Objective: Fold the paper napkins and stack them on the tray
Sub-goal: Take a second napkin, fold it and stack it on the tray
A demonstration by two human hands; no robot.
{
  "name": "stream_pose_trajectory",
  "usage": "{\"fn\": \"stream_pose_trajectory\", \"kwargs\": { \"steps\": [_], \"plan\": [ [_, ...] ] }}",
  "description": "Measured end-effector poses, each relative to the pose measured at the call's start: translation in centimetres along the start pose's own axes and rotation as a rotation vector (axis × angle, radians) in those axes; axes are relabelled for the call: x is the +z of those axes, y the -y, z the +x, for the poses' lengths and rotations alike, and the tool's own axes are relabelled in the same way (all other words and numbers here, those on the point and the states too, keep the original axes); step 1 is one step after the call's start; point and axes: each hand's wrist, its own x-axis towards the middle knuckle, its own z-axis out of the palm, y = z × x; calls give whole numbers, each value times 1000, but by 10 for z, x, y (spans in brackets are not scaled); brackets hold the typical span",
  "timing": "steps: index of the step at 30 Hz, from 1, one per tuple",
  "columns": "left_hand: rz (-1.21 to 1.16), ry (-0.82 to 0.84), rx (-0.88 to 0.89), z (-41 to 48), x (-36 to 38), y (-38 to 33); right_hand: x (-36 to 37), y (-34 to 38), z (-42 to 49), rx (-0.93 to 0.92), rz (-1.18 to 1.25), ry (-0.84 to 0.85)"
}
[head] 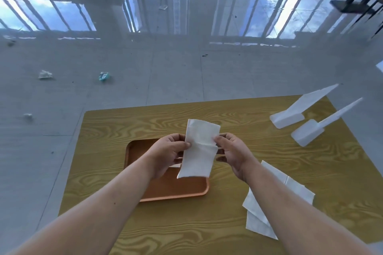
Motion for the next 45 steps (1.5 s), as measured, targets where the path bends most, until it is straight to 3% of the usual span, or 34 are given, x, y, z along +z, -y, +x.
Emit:
{"fn": "stream_pose_trajectory", "kwargs": {
  "steps": [3, 8, 12, 19, 25, 30, 36, 41, 45],
  "plan": [
    [-149, 12, 3, -1, -4, -3, 1, -6, 1, 43, -86, 31],
    [-320, 29, 13, -6, -9, -12, 6, -19, 1, 212, 66, 342],
    [-403, 18, 3, -9, -11, -16, 16, -15, -1, 191, 164, 484],
    [-333, 16, -30, -10, -21, -11, 21, 5, 5, 124, 215, 408],
    [-59, 30, -127, -10, -18, -2, 28, 8, 7, 102, 212, 307],
    [-22, 14, -93, -6, -23, 3, 30, 7, 8, 81, 171, 328],
    [132, -157, -16, -3, -20, 3, 33, 6, 10, -12, -54, 191],
    [127, -31, -59, -6, -19, -2, 32, 12, 8, -65, -113, 223],
    [-13, -9, -75, -7, -16, -3, 30, 17, 5, -109, -160, 273]
  ]
}}
